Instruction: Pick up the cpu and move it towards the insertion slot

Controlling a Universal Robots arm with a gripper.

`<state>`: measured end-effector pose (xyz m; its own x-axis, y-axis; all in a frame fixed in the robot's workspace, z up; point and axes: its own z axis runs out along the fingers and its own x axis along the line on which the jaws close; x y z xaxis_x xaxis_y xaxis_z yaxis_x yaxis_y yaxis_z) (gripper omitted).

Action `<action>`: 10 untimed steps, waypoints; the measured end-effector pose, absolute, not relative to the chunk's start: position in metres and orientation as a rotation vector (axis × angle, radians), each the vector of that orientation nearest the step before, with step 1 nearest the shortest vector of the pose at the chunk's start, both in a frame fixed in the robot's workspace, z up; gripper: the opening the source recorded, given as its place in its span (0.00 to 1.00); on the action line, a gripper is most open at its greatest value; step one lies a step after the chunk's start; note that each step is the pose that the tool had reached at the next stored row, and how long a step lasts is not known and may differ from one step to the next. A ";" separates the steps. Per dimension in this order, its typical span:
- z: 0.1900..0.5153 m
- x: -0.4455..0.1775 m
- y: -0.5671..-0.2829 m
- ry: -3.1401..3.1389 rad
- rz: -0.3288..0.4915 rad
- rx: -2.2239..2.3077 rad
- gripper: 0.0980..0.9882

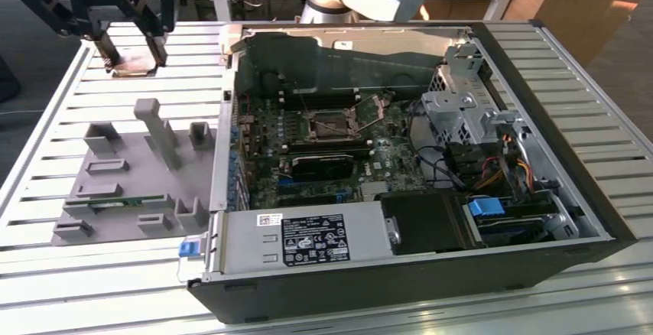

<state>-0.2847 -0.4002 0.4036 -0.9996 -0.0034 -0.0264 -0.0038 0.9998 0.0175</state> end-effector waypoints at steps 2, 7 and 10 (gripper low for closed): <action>0.404 -0.277 -0.400 3.115 0.027 -0.006 0.49; 0.404 -0.258 -0.400 3.116 0.027 -0.006 0.49; 0.404 -0.245 -0.400 3.116 0.027 -0.006 0.49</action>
